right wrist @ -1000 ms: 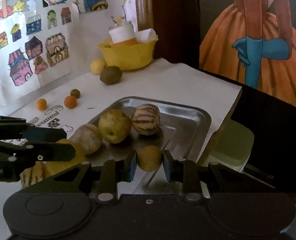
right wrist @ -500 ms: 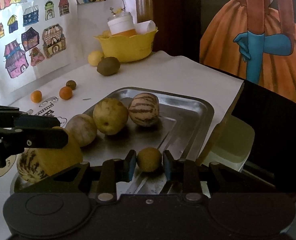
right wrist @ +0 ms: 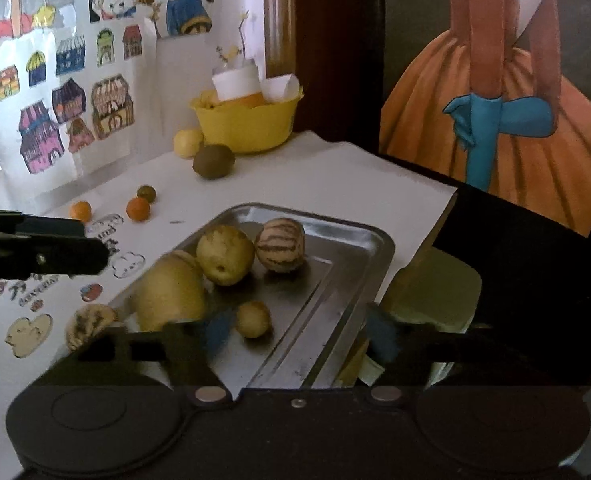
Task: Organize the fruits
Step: 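Open the left tool to drop the pear while the right tool releases its small fruit on the tray, then move both open tools toward the brown kiwi and small fruits by the yellow bowl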
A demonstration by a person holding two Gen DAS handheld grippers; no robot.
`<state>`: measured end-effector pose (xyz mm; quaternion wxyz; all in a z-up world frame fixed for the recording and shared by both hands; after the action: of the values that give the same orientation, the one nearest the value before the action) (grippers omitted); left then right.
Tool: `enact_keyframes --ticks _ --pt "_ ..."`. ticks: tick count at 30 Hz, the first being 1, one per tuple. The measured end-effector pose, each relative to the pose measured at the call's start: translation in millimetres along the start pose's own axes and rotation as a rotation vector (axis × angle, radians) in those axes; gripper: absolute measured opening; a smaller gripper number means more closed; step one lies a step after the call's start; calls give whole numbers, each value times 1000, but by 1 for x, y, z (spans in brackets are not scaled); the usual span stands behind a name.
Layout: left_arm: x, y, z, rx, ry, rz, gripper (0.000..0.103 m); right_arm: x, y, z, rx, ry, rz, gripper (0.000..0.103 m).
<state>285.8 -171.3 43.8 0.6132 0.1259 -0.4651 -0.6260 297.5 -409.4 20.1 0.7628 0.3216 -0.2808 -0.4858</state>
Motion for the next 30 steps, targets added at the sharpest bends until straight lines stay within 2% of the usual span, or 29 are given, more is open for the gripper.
enact_keyframes --ticks 2,5,13,17,25,30 --pt "-2 2 12 20 21 12 100 -5 0 12 14 3 -5 93" --pt "-8 2 31 56 47 27 102 -17 1 30 25 5 8 101" --pt "-26 -5 77 85 99 8 102 -64 -2 68 14 57 40 102" --pt "-45 -15 96 77 134 10 102 -92 -6 72 -59 87 50 102" --pt "-99 -43 129 -1 217 10 102 -160 -14 65 -220 216 120 102" --pt "-139 -61 157 -4 282 41 103 -200 -9 59 -276 305 151 102"
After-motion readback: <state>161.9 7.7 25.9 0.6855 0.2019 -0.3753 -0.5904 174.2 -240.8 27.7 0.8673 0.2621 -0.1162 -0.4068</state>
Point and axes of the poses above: each gripper's, at about its wrist camera, not at the fingertips, and z roughly against the way its jaws point, x to its right, y to its top, the point moved 2 cm from there along -z, roughly the way its jaws point, and after that the axes turned 12 degrees about z, right-handed, at the moved point
